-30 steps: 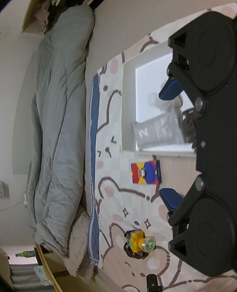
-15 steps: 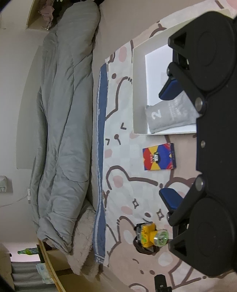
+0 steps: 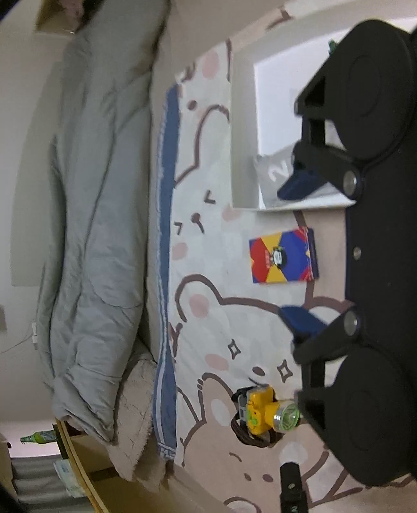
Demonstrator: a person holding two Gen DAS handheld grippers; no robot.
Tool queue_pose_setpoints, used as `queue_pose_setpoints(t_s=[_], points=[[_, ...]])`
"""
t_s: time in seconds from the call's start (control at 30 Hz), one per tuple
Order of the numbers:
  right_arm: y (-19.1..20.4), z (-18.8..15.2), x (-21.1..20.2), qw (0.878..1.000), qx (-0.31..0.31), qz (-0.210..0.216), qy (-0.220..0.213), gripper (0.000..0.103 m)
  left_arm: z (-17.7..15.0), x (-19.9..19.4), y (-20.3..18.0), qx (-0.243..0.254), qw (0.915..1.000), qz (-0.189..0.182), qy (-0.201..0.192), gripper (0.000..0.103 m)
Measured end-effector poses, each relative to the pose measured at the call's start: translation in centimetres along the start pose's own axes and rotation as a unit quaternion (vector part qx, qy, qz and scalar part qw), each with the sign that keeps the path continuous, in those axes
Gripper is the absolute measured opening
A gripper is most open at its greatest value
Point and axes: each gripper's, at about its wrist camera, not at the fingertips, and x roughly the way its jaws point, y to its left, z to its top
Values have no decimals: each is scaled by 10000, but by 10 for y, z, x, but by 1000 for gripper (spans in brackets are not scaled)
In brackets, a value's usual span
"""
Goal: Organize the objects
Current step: 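Withdraw both open tools from the tray toward the headlamp and card box, then grasp the yellow headlamp with the left tool while the right tool grasps the red-yellow-blue card box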
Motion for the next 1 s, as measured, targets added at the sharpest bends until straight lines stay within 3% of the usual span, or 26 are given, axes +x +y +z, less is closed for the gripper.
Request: queue_pose_setpoints(t_s=[0.1,0.43,0.6,0.83,0.93,1.0], points=[[1,3,7,9999,-56,132,12,51,4,11,0,-79,10000,3,-8,59],[2,8,49,9997,-113,163,128,43,15,50,-6,-115,9999,89,2,59],[3,13,68,9996,-91,255,-6,27,19,73,-6,19,9996,279,66,59],[0,20,102,9996,72,288,-28,21,22,101,-8,207,9994,274,93,59],[0,22,118,9998,13,200,-17,11,22,111,-14,357,9989,276,122,57],[0,23,129,9999,-11,142,-8,9,23,118,-18,454,9983,330,156,55]])
